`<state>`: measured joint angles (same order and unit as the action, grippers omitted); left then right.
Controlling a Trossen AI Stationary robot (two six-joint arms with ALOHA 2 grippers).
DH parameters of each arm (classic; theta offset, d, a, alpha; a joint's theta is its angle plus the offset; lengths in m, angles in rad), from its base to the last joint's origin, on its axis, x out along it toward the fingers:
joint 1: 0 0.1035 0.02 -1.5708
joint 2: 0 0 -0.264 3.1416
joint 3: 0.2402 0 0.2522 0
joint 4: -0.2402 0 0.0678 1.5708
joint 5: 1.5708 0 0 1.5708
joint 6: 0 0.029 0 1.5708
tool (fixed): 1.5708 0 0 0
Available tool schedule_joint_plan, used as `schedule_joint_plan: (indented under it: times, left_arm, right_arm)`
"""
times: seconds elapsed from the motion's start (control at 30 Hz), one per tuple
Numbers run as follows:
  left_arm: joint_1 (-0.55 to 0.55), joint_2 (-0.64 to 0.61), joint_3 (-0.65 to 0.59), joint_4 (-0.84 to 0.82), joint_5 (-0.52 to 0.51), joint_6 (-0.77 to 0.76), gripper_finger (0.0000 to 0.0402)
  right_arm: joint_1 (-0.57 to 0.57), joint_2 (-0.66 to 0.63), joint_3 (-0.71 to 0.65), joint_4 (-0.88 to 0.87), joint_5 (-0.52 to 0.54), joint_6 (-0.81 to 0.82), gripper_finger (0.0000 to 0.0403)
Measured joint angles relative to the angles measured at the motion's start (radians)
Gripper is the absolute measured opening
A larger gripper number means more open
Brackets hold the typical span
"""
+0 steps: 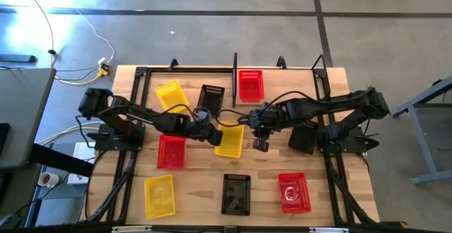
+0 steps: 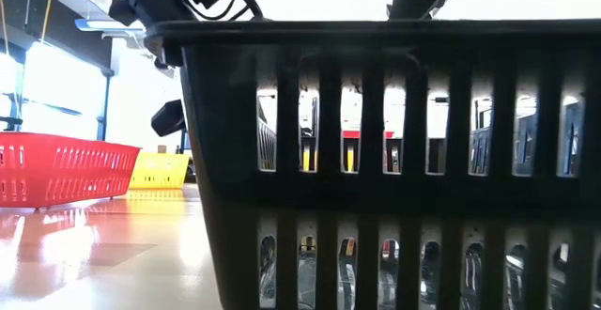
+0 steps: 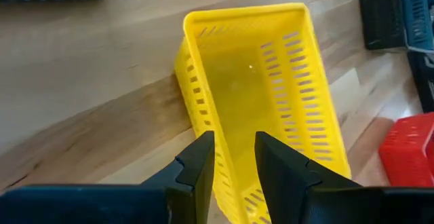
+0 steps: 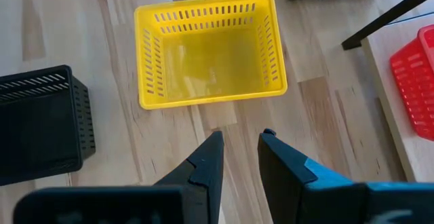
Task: Stack baskets on shelf by color
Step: Put the right yellow bin on the shelf
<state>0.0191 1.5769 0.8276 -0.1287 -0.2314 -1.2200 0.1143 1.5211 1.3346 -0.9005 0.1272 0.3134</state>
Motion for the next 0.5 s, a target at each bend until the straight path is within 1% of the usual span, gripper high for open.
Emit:
schedule_joint_plan:
  times: [0.23, 0.5]
  left_arm:
    - [0.000, 0.020, -0.001, -0.012, -0.007, 0.004, 0.0097]
    - [0.000, 0.099, -0.001, 0.031, 0.011, 0.000, 0.0097]
  right_arm:
    - [0.000, 0.000, 0.000, 0.000, 0.000, 0.000, 0.0080]
    - [0.000, 0.000, 0.000, 0.007, 0.000, 0.000, 0.0080]
